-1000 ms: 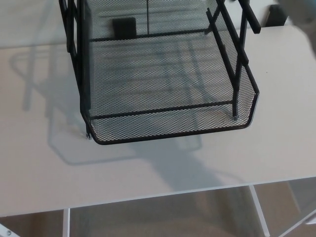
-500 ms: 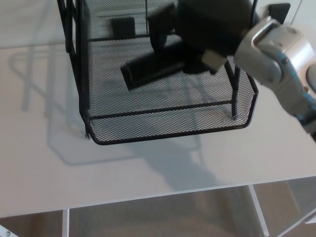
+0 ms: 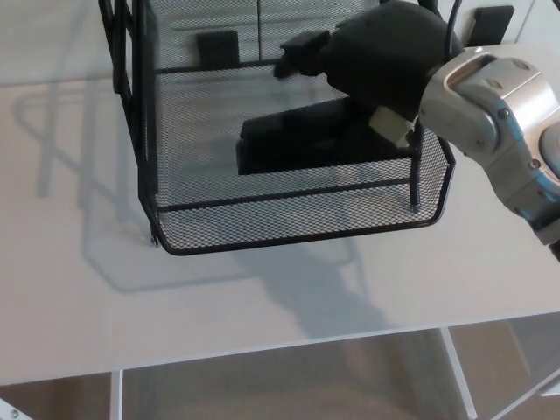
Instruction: The robot walks towards a desk on which a file tray is kept in the middle and a stapler is kept to its right. The robot lifts the stapler using its right hand and places it on the file tray.
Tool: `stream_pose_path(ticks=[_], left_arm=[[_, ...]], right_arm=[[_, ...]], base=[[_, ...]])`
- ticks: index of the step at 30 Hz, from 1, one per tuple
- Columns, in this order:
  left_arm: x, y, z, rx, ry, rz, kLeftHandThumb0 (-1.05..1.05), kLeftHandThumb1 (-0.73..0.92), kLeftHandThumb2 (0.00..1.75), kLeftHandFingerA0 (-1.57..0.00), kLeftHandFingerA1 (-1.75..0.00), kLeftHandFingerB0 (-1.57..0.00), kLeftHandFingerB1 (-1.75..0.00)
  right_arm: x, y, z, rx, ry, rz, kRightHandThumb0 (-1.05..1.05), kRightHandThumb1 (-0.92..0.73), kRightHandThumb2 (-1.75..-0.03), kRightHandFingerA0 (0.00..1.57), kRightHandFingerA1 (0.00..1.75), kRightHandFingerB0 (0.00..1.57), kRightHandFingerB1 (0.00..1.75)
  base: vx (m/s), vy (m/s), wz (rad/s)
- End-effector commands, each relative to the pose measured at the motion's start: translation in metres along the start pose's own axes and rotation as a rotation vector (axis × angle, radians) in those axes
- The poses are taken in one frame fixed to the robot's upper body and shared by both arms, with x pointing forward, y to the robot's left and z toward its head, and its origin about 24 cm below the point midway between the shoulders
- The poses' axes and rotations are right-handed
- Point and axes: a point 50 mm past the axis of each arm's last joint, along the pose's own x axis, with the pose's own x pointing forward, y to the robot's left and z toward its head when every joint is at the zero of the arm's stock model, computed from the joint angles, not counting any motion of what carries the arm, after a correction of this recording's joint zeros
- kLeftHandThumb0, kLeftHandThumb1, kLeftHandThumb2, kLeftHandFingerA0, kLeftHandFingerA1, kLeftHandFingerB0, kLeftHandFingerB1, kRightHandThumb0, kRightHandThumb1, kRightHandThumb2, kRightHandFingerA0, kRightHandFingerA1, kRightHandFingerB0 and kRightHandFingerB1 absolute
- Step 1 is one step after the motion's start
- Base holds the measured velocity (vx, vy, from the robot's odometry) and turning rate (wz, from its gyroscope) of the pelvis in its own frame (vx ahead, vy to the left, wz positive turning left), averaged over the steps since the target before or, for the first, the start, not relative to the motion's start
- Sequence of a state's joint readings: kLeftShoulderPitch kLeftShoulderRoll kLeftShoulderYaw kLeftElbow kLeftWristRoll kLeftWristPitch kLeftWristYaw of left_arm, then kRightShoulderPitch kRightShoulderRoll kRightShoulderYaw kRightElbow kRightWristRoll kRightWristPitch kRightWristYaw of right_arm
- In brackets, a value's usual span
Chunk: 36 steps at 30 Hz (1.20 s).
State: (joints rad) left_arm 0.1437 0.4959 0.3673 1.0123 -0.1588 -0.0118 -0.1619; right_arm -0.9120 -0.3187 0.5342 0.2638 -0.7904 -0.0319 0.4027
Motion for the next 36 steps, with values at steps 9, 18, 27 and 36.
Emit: stream_pose_path(ticks=[9,18,27,36], left_arm=[[-0.001,0.005,0.000,0.018,-0.021,0.014,-0.50,0.52,0.96,-0.78,-0.80,-0.65,-0.72],[-0.001,0.003,-0.003,0.022,-0.008,0.018,-0.49,0.50,0.95,-0.76,-0.79,-0.71,-0.74],[-0.003,0.005,-0.007,0.048,0.002,0.013,-0.49,0.70,0.60,-0.79,-0.70,-0.72,-0.64],[-0.002,0.007,-0.006,0.024,0.001,0.008,-0.52,0.69,0.60,-0.82,-0.71,-0.76,-0.66]], right_arm=[[-0.006,-0.026,-0.002,-0.066,0.011,0.024,-0.88,-0.41,-0.73,0.00,0.00,0.00,0.00],[-0.022,-0.087,-0.015,0.046,-0.003,-0.014,-0.88,-0.45,-0.76,0.00,0.01,0.00,0.01],[-0.087,-0.166,-0.037,0.238,-0.007,-0.147,-0.95,-0.55,-0.86,0.00,0.03,0.00,0.04],[-0.210,-0.205,-0.068,0.236,0.042,-0.333,-0.78,-0.64,-0.60,0.00,0.10,0.00,0.16]], base=[[0.00,0.000,0.00],[0.00,0.000,0.00],[0.00,0.000,0.00],[0.00,0.000,0.00]])
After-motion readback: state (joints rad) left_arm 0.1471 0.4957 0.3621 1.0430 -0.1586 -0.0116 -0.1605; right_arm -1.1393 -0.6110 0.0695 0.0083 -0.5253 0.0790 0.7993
